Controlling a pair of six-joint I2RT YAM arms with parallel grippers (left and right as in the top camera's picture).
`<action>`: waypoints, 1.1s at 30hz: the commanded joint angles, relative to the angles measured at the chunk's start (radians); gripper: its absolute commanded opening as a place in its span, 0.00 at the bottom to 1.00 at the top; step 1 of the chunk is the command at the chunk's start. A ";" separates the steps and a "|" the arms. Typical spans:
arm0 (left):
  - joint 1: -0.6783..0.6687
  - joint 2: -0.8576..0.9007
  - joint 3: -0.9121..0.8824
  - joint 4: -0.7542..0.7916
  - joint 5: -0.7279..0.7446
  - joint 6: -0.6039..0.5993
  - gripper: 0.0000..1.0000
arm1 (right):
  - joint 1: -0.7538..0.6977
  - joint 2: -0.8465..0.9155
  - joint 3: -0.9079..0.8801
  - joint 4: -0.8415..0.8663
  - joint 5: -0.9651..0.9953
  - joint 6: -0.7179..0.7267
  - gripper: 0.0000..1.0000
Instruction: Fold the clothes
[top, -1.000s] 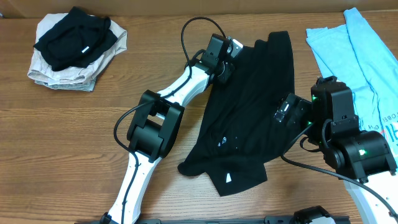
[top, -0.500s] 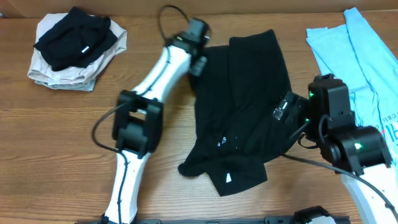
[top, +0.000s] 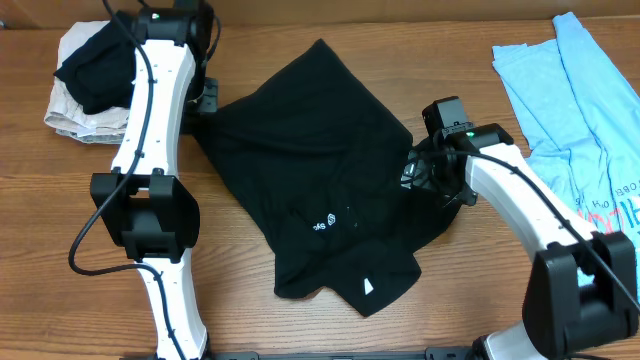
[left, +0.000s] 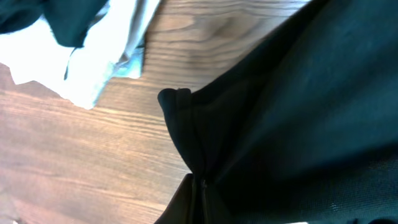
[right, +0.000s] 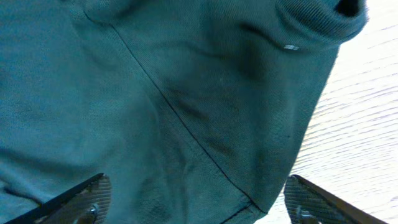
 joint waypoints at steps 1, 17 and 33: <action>0.050 -0.044 0.023 -0.027 -0.034 -0.080 0.04 | -0.004 0.046 0.010 -0.014 -0.009 0.001 0.88; 0.071 -0.194 0.023 0.042 0.098 -0.080 0.04 | -0.082 0.083 -0.091 0.220 -0.129 -0.109 0.10; -0.019 -0.193 0.017 0.138 0.204 -0.081 0.04 | -0.282 0.241 -0.218 0.533 -0.110 -0.017 0.04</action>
